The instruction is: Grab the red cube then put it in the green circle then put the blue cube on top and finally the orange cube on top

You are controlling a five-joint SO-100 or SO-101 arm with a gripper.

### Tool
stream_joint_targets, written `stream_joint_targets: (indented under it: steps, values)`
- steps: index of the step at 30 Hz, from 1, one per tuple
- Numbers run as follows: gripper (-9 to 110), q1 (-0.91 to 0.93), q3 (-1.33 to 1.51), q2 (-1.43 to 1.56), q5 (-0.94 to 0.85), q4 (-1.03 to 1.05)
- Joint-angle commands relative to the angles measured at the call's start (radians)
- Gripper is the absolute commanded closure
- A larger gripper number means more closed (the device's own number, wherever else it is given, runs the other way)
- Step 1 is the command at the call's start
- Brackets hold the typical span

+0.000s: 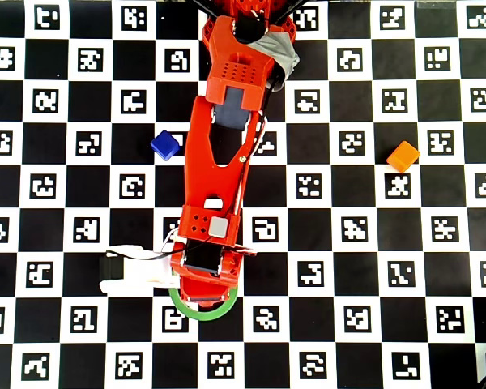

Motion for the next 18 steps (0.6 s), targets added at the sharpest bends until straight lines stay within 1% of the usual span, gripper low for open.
stream_joint_targets:
  steps: [1,4,12,18]
  values:
    - [80,0.018,-0.055,0.123,0.021,0.014]
    - [71,0.02,-0.055,0.127,0.025,0.015]
    - [61,0.023,-0.072,0.17,0.052,0.049]
    - [59,0.025,-0.08,0.276,0.061,0.091]
